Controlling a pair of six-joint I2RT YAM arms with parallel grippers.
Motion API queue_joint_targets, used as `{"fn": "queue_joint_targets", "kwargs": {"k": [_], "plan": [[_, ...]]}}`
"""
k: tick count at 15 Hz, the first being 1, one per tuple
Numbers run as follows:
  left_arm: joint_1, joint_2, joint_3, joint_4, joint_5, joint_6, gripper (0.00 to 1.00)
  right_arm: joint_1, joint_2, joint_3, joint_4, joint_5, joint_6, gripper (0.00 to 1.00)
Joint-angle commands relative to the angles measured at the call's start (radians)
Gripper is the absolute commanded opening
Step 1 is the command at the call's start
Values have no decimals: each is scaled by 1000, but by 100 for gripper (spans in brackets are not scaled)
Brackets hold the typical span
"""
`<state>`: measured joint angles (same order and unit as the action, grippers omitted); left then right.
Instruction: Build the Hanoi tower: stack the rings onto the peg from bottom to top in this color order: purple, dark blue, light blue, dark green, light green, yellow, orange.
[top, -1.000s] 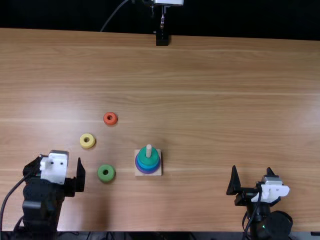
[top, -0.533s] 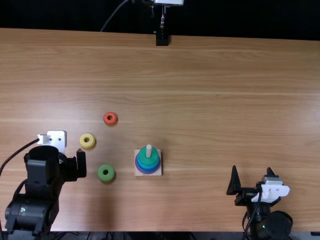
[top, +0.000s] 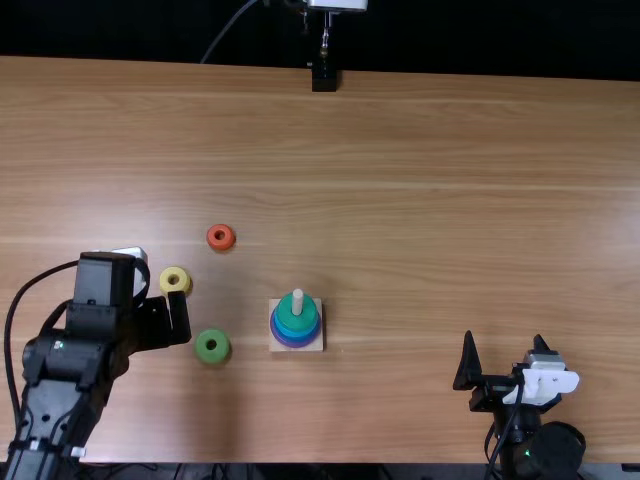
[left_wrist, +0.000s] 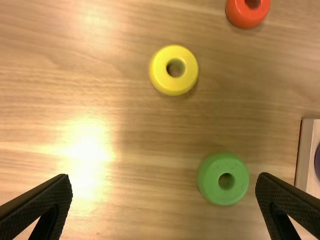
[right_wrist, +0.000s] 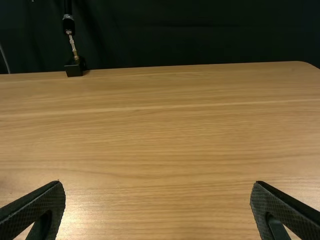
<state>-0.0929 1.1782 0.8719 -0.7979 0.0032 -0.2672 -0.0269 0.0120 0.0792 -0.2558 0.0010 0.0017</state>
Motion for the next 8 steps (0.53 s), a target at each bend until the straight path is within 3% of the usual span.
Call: {"fn": "queue_joint_targets", "kwargs": {"k": [1, 2, 3, 8], "plan": [[-16, 49, 27, -16, 59, -14, 100, -10, -12, -64, -69, 8, 2, 100], [-36, 81, 27, -18, 80, -13, 100, -10, -12, -64, -69, 8, 2, 100], [-67, 124, 29, -18, 81, -13, 100, -10, -12, -64, -69, 8, 2, 100], [-186, 274, 45, -38, 67, -11, 100, -10, -12, -64, -69, 8, 2, 100]]}}
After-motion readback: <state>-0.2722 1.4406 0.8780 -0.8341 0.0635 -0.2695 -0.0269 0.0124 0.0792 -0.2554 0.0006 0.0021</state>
